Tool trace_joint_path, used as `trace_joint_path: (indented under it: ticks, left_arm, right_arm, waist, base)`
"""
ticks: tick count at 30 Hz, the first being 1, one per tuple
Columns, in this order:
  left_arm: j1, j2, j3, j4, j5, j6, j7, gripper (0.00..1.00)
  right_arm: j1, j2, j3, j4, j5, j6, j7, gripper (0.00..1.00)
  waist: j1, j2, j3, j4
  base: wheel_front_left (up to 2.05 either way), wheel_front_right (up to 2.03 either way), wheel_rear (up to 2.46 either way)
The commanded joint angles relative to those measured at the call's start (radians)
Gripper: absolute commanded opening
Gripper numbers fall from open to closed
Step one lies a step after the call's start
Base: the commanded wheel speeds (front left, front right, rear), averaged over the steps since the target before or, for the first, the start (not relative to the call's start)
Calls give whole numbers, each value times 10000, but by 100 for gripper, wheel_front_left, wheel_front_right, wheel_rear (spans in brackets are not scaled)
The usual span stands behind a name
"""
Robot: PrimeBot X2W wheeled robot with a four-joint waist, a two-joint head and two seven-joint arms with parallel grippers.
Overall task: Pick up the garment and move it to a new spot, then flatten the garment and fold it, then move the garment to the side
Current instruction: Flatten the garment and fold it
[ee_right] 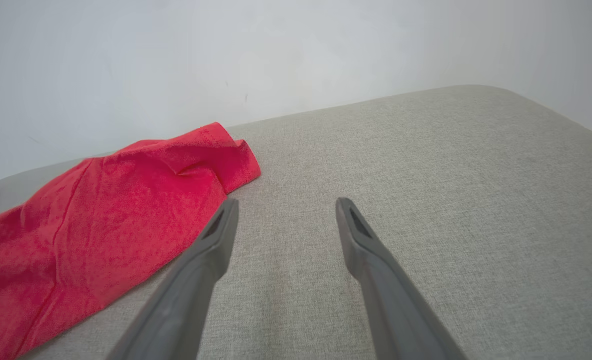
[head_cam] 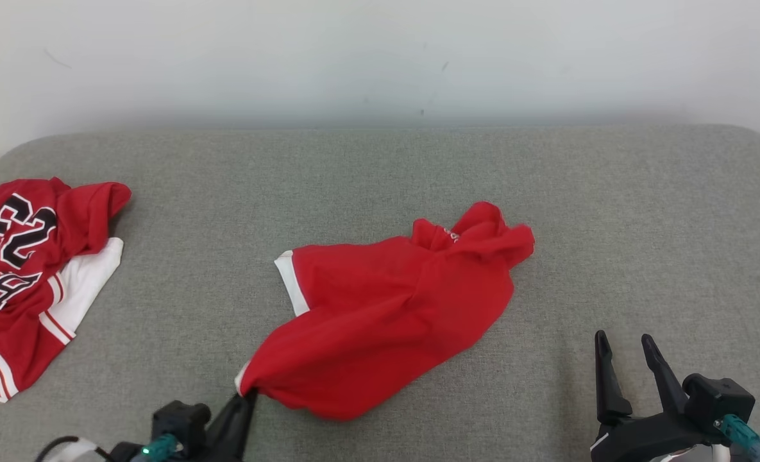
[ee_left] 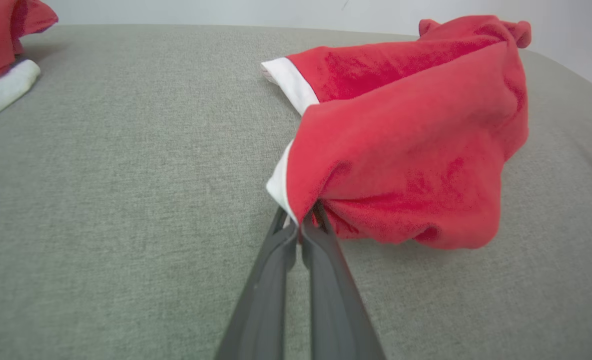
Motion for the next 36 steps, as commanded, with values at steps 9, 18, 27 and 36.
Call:
trace_joint_path:
  ticks: [9, 18, 27, 36]
  left_arm:
    - [-567, 792, 400, -427, 292, 238, -46, 0]
    - [-1440, 1675, 675, -884, 578, 254, 433, 0]
    - [-2218, 2010, 806, -510, 536, -20, 696, 0]
    - [-2951, 2324, 935, -375, 664, -131, 824, 0]
  right_arm:
    - [16, -66, 13, -42, 20, 4, 16, 100]
    - [-66, -53, 68, -22, 97, 4, -62, 100]
    - [-199, -68, 79, 27, 71, 4, -88, 100]
    - [-247, -61, 50, 7, 40, 4, -88, 100]
  waist:
    - [0, 0, -111, 75]
    - [0, 0, -54, -318]
    - [0, 0, 42, -781]
    - [0, 0, 126, -1167]
  base:
    - [0, 0, 0]
    - [0, 0, 0]
    - [0, 0, 0]
    - [0, 0, 0]
